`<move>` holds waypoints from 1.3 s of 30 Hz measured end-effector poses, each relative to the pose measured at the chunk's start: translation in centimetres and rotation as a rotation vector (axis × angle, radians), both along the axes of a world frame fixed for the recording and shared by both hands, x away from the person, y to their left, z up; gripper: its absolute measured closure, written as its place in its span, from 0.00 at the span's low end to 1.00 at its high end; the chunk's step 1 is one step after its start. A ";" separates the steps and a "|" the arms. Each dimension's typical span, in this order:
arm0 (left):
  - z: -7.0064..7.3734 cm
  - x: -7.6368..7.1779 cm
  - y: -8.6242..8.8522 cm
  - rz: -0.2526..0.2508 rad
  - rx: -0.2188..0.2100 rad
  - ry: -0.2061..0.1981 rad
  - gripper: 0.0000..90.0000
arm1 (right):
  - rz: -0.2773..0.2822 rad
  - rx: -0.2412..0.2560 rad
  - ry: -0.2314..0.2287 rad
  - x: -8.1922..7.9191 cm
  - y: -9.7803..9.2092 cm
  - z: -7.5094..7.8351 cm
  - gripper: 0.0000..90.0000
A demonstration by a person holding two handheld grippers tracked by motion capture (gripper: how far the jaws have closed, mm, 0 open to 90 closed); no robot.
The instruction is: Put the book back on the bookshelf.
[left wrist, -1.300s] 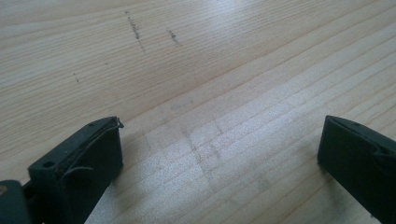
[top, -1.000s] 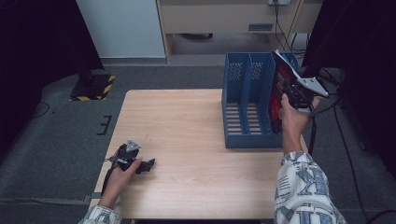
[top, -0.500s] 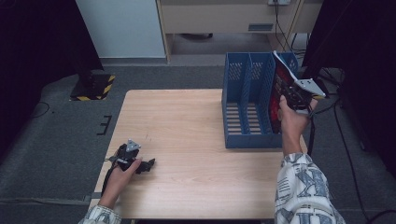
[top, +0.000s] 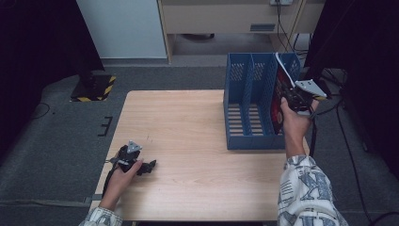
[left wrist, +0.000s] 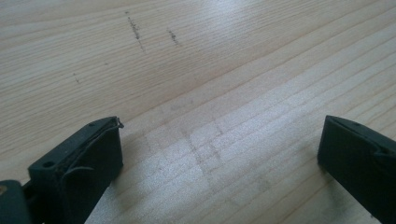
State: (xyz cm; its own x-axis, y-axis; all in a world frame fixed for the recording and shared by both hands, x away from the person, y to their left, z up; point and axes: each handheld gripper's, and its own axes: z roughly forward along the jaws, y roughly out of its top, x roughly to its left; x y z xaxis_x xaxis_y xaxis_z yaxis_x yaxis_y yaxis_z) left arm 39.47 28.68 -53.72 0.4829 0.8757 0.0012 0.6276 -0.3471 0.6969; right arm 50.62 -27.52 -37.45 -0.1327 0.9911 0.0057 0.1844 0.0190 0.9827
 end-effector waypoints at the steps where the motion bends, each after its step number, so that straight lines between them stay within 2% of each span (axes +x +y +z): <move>1: 0.0 0.0 0.0 0.000 0.000 0.000 0.00 | -0.006 0.001 0.000 0.0 0.0 0.0 0.96; 7: 0.0 0.0 0.0 0.000 0.000 0.000 0.00 | -0.060 -0.011 -0.019 0.2 -0.4 0.2 0.97; 13: 0.0 0.0 0.0 0.000 0.000 0.000 0.00 | -0.084 -0.056 -0.051 0.7 -0.3 0.9 0.97; 18: 0.0 0.0 0.0 0.000 0.000 0.000 0.00 | -0.074 -0.107 -0.040 1.1 0.2 0.3 0.97; 22: 0.0 0.0 0.0 0.000 0.000 0.000 0.00 | -0.055 -0.088 -0.039 1.0 0.7 -0.3 0.96; 25: 0.0 0.0 0.0 0.000 0.000 0.001 0.00 | -0.033 -0.103 -0.038 0.7 1.2 -0.3 0.96; 29: 0.0 0.0 -0.1 0.001 0.000 0.000 0.00 | -0.020 -0.087 -0.041 0.5 1.3 -0.5 0.94; 31: 0.0 0.0 0.0 0.000 0.001 0.000 0.00 | -0.012 -0.085 -0.034 0.5 1.4 -0.5 0.90; 37: 0.0 0.0 -0.1 0.001 0.000 0.000 0.00 | -0.011 -0.044 0.002 0.2 1.3 -0.5 0.62; 39: 0.0 0.0 0.0 0.000 0.001 0.000 0.00 | -0.016 -0.044 -0.003 -0.1 1.3 -0.4 0.55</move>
